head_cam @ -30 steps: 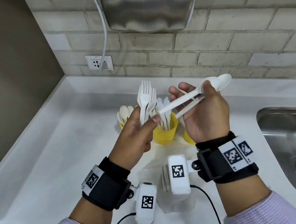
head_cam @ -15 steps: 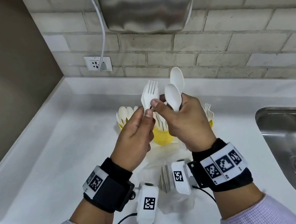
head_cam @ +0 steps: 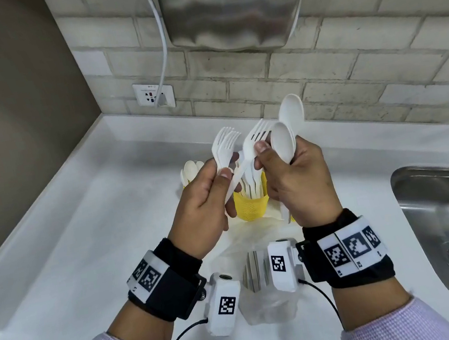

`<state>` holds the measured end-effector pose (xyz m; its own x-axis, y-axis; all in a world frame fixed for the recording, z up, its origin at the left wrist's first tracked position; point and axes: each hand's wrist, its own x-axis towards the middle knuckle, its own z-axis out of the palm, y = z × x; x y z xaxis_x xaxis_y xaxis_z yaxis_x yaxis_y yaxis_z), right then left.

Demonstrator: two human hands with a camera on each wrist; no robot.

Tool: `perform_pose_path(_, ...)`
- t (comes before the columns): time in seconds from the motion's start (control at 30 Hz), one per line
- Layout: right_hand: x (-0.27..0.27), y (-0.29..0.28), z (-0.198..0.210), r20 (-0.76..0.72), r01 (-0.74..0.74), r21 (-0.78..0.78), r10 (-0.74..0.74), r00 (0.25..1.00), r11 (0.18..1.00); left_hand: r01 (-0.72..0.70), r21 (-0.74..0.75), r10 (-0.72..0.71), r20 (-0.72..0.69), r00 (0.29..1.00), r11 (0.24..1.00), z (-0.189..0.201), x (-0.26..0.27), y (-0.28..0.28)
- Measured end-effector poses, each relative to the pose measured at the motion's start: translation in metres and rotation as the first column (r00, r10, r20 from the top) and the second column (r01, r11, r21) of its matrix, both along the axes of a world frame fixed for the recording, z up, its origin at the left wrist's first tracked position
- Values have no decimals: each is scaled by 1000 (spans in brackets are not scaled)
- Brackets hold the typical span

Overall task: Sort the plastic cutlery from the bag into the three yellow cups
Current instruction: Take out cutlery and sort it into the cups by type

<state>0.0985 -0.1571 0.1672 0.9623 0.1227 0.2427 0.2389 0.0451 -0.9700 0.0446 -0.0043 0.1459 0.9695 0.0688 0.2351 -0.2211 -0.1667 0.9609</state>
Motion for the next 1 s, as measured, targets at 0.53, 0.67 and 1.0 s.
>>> perform_pose_path(0.53,-7,7,8,44,-63,-182,72,996,981,142,16,-140,-76,987,990,-3,5,11)
perform_pose_path(0.67,0,13,0,-57,103,50,-100,993,993,67,-91,-76,-95,993,994,-10,6,17)
perform_pose_path(1.0,29,49,-47,-352,190,323,-69,934,927,-358,-553,231,-287,930,753,-17,10,50)
